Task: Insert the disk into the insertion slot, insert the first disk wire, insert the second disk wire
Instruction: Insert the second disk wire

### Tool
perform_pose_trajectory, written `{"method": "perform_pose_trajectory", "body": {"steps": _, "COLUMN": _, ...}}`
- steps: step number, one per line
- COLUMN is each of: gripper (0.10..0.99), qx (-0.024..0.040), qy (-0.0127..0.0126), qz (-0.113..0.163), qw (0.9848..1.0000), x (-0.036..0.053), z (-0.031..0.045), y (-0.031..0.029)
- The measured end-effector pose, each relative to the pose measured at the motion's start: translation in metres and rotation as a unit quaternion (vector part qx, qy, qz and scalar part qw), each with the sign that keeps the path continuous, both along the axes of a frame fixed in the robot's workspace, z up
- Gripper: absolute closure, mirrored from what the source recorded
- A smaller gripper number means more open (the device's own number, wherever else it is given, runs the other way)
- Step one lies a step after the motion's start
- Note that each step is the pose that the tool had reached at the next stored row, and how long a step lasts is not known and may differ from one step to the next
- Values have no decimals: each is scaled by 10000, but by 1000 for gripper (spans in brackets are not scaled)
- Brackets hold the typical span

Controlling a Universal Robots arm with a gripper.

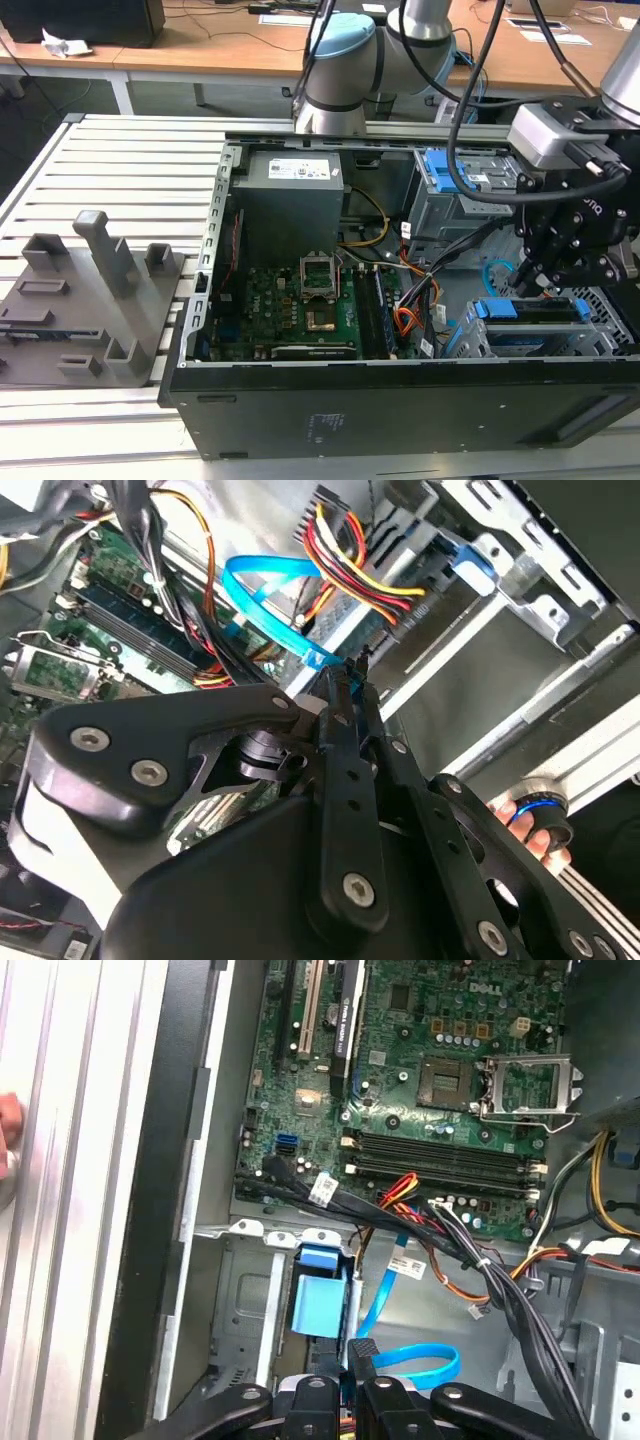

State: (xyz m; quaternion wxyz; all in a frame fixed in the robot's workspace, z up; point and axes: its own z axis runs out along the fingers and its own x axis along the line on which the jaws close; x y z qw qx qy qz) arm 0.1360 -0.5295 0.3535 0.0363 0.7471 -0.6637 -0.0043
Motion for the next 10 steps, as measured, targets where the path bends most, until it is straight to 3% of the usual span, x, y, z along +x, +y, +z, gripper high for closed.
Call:
{"method": "perform_pose_trajectory", "body": {"steps": 1, "gripper": 925, "qx": 1, "qy": 0, "qz": -3, "qw": 10000, "x": 0, "z": -4, "y": -45}}
{"method": "perform_pose_trajectory", "body": {"steps": 4, "gripper": 925, "qx": 0, "qy": 0, "qz": -62, "qw": 10000, "x": 1, "z": -11, "y": -84}}
{"method": "perform_pose_trajectory", "body": {"steps": 10, "gripper": 925, "qx": 1, "qy": 0, "qz": -145, "qw": 9999, "x": 4, "z": -15, "y": -87}}
